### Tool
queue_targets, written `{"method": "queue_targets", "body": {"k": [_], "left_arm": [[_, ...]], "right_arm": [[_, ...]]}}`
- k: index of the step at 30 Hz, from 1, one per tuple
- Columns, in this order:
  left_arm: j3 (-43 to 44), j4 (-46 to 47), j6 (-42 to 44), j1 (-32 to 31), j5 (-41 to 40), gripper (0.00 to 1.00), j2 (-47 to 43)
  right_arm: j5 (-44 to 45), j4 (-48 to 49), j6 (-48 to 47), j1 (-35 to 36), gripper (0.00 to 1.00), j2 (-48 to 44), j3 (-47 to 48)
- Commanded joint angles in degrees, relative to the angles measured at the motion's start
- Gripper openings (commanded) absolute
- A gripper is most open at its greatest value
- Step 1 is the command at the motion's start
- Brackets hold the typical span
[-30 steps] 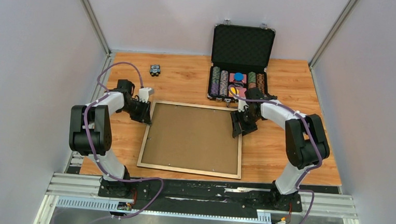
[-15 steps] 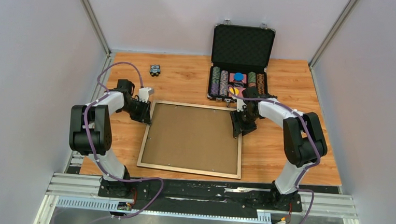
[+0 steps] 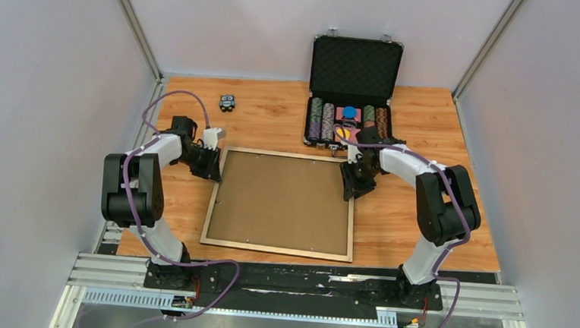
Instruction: Put the photo into the frame
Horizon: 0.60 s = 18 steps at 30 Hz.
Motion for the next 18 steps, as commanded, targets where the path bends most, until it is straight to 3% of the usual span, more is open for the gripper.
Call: {"method": "queue_targets", "body": {"k": [1, 13, 18], "left_arm": [[0.2, 2.0, 1.7, -0.3, -0.5, 0.29, 1.0], [0.3, 1.8, 1.8, -0.3, -0.4, 0.29, 1.2], [0.4, 1.8, 1.8, -0.3, -0.5, 0.29, 1.2]], "right_arm": [[-3.8, 7.5, -2.6, 1.3, 0.3, 1.7, -1.6], [-5.9, 6.6, -9.1, 1.2, 0.27, 0.5, -1.0], [-7.3, 6.0, -10.6, 1.2, 0.41, 0.3, -0.7]]}}
